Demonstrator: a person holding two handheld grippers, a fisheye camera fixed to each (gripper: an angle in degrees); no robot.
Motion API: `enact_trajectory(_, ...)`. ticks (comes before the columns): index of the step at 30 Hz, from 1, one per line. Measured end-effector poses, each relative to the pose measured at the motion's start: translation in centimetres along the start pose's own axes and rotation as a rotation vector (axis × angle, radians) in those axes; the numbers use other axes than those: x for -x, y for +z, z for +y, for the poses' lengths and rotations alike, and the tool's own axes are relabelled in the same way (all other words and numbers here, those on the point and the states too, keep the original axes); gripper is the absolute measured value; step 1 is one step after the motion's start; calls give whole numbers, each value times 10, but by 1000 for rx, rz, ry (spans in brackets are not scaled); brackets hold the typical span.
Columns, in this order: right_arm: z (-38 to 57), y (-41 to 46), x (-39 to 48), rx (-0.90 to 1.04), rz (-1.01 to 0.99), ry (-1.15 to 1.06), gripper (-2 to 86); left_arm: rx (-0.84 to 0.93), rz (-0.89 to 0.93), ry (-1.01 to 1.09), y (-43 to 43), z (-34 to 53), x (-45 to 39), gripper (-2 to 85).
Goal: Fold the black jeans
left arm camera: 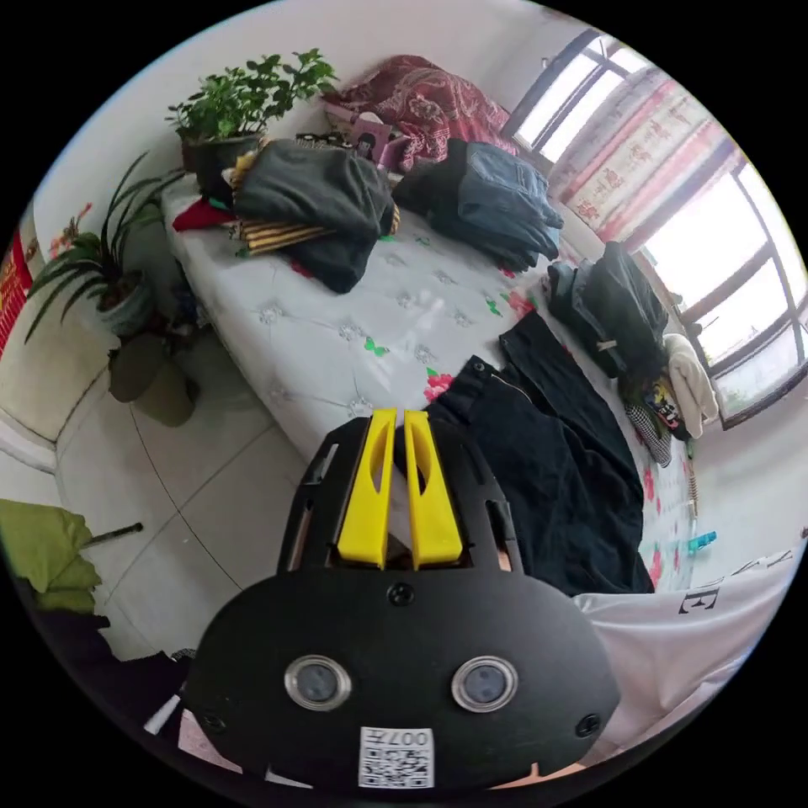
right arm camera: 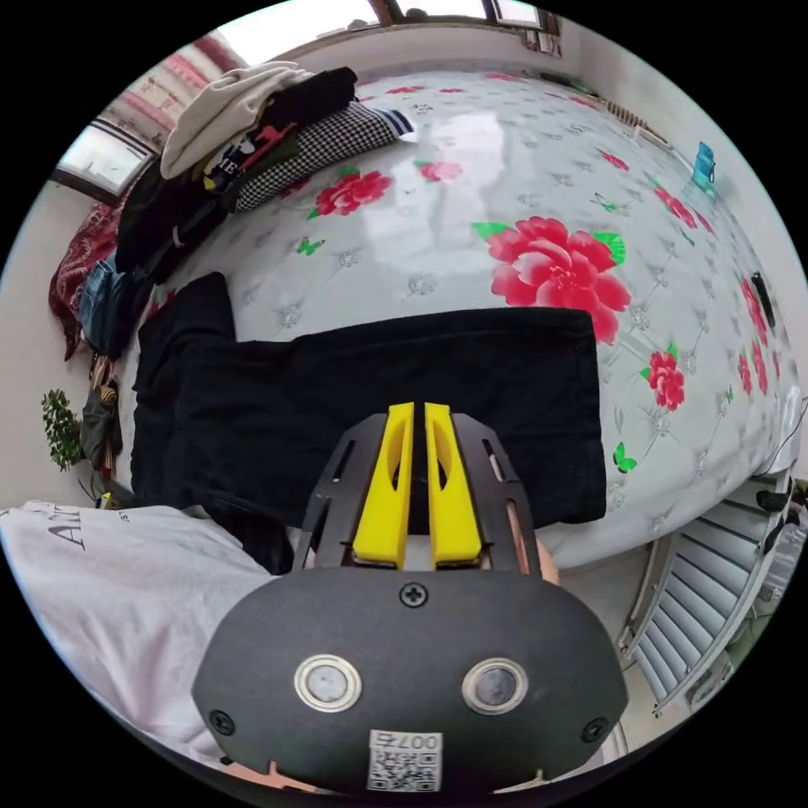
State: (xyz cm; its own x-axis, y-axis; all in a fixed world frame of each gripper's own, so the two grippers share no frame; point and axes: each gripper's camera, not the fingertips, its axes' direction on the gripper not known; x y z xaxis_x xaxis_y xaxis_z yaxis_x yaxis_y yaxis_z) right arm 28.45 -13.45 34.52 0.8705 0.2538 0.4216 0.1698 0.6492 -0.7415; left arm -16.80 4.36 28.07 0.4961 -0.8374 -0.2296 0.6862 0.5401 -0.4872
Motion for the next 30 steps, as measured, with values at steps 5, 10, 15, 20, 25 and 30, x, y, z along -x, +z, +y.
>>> enact_trajectory(5, -64, 22, 39, -49, -177, -223, 17, 34, 100, 321, 46, -44, -83, 29)
enact_trajectory(10, -110, 62, 72, 18, -223, -409, 17, 169, 356, 634, 146, -68, -227, 69)
enact_trajectory(15, -124, 97, 82, 207, -305, -520, 11, 252, 431, 1004, 220, -43, -400, 82)
enact_trajectory(20, -82, 109, 88, 570, -556, -664, -1, 399, 274, 1293, 312, 35, -514, 51)
enact_trajectory(25, -1, 109, 117, 807, -787, -811, 1, 321, 189, 1224, 352, 85, -485, -5)
enact_trajectory(30, -48, 73, 60, 412, -692, -590, 23, 380, 229, 1112, 340, 76, -449, -9)
